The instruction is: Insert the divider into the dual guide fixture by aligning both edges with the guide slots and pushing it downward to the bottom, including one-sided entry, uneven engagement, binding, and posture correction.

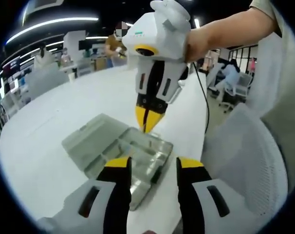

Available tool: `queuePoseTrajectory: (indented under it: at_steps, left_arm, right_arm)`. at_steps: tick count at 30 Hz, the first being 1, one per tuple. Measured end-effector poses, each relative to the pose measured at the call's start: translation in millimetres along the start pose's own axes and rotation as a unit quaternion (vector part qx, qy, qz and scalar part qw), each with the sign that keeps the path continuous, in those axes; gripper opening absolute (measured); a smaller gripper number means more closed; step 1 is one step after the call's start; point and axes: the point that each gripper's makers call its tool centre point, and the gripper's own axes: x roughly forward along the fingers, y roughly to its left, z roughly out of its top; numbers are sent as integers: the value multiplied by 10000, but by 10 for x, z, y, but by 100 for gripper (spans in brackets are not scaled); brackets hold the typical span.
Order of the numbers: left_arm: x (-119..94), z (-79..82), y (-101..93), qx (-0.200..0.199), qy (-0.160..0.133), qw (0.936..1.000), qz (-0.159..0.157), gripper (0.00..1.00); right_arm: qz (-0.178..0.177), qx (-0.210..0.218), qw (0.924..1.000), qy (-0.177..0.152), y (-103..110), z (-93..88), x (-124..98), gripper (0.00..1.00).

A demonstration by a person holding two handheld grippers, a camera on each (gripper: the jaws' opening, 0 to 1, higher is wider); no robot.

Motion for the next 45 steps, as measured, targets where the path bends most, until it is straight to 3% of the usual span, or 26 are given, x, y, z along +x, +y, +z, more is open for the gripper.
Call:
queuePoseTrajectory:
  at_steps: [45]
  left_arm:
    - [-45, 3, 43, -7, -23, 10000, 70, 34]
  right_arm:
    - [202, -52, 9998, 1, -17, -92, 207, 0]
